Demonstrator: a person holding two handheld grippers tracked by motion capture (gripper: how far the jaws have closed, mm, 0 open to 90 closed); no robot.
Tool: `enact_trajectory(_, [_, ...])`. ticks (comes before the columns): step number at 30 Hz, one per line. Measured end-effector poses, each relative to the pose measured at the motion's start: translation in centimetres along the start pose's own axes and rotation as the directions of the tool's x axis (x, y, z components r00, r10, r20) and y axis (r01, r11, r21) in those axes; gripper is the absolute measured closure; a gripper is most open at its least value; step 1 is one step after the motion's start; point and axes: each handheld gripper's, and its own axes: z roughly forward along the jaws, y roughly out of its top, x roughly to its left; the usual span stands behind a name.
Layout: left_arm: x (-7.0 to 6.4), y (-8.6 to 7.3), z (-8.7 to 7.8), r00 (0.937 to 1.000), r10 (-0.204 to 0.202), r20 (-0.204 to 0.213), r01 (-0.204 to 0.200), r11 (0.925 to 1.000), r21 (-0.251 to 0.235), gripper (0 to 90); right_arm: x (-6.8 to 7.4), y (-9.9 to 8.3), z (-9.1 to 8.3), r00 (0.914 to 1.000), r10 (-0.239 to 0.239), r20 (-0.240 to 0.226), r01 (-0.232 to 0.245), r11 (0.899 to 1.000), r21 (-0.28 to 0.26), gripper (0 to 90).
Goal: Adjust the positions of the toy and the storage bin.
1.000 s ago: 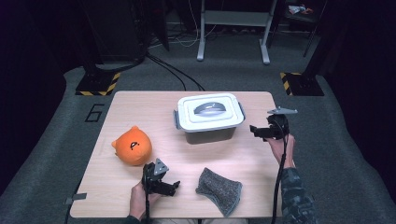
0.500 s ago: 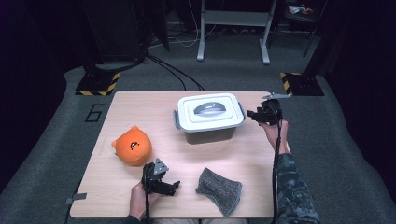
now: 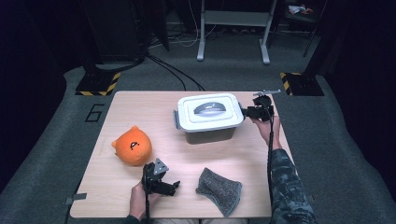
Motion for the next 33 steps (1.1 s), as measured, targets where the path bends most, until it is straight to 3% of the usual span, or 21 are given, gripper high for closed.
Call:
enact_trajectory(7, [0.0,0.0,0.0,1.0,0.001,-0.005,-0.001,1.0,-0.001,0.3,-0.3,-0.1,0.8,0.9983,0.047,-0.035,-0.047,0.999,0.024,70.4])
enact_trajectory(12, [0.0,0.0,0.0,1.0,0.001,-0.005,-0.001,1.0,-0.001,0.4,-0.1,-0.2,0.9,0.9974,0.055,-0.045,-0.054,0.998,0.023,77.5])
enact_trajectory(33, [0.0,0.0,0.0,1.0,0.0,-0.005,0.0,1.0,-0.001,0.4,1.2,-1.8,-1.2,0.9917,0.126,-0.025,-0.125,0.991,0.052,76.5])
